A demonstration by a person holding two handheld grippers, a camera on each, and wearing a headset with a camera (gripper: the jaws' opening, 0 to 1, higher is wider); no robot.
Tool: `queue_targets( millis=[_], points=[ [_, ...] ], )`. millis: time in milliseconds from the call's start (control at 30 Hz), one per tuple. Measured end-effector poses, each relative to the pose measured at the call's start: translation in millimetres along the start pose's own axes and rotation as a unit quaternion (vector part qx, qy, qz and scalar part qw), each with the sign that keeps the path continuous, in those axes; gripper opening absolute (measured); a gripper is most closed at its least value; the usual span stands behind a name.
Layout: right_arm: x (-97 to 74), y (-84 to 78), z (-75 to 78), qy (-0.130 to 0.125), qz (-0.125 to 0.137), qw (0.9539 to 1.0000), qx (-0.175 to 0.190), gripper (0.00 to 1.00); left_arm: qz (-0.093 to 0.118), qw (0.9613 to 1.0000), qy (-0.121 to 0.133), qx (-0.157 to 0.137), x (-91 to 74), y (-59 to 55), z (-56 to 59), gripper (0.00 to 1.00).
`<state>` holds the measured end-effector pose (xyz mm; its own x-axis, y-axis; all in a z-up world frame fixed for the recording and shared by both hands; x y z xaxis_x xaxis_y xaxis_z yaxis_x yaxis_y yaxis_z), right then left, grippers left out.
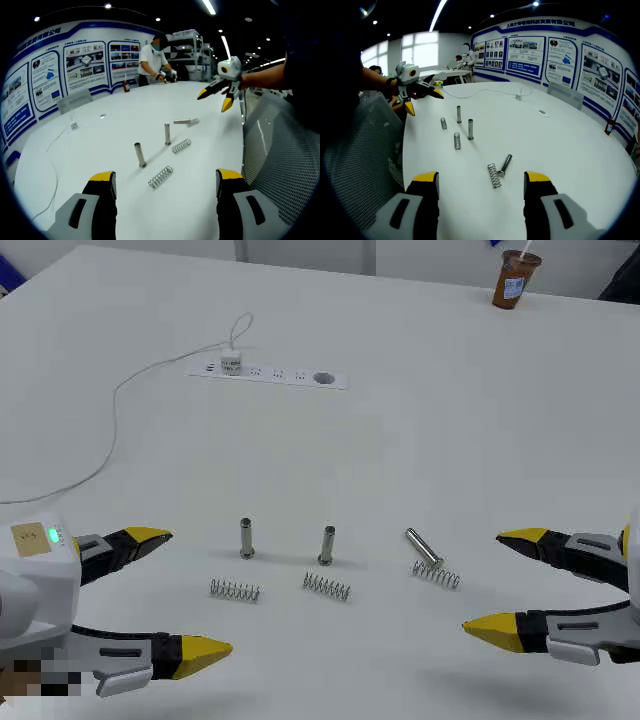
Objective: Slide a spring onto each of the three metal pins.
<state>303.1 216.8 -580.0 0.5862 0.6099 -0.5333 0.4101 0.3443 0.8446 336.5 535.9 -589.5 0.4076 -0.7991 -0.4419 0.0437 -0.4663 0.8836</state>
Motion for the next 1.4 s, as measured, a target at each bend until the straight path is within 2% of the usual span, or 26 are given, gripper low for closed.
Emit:
queue_targets(
  millis=[800,1400],
  points=[
    [1.8,-5.8,-2.5,-0.002,-0.003,0.9998,0.019,0.68,-0.006,0.9999,0.004,-0.008,-1.4,-2.9,5.4,0.83],
    [6.8,6.1,9.7,-0.017,-0.013,0.9994,0.027,0.63,-0.007,0.9999,0.006,-0.012,-3.5,-3.0,6.4,0.82]
  ],
)
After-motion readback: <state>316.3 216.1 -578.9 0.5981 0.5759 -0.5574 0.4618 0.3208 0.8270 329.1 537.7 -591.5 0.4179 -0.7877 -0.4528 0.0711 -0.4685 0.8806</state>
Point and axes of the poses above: the centre of the closed fingertips' face, and the gripper's own axes: x roughly forward along the fingers, z roughly to its right, y roughly out of its top, the point moved 5 cm from there along -x, roughly backward along the fingers, and after that the axes turned 8 degrees about x, right-handed, at the moved point
